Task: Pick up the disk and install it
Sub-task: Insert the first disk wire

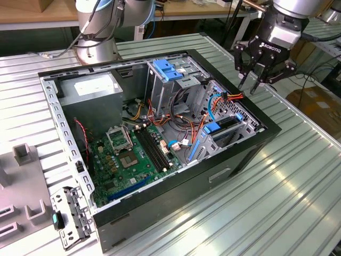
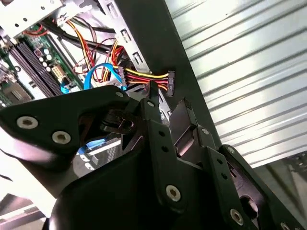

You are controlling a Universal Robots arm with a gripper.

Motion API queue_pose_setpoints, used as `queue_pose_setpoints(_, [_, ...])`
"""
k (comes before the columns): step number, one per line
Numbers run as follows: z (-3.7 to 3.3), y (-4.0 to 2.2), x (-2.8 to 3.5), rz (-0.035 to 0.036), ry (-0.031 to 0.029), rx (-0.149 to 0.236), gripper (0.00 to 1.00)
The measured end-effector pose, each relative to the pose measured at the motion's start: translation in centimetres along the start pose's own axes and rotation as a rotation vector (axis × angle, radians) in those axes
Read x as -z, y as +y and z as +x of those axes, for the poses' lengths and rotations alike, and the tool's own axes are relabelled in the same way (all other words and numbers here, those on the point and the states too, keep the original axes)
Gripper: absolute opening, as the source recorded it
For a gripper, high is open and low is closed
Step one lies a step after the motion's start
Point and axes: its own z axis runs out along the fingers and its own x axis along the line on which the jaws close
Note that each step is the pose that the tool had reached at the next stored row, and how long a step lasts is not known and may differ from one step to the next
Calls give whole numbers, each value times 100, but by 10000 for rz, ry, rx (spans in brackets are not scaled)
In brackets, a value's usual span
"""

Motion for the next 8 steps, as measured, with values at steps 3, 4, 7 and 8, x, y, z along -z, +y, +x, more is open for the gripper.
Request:
queue_pose_setpoints(3, [0,0,-19,16,-6,658,37])
queue_pose_setpoints(4, [-1,0,-25,20,-7,827,37])
queue_pose_setpoints(7, [-1,0,-54,34,-7,1537,37])
queue_pose_setpoints(8, [0,-1,-74,39,2,1831,37])
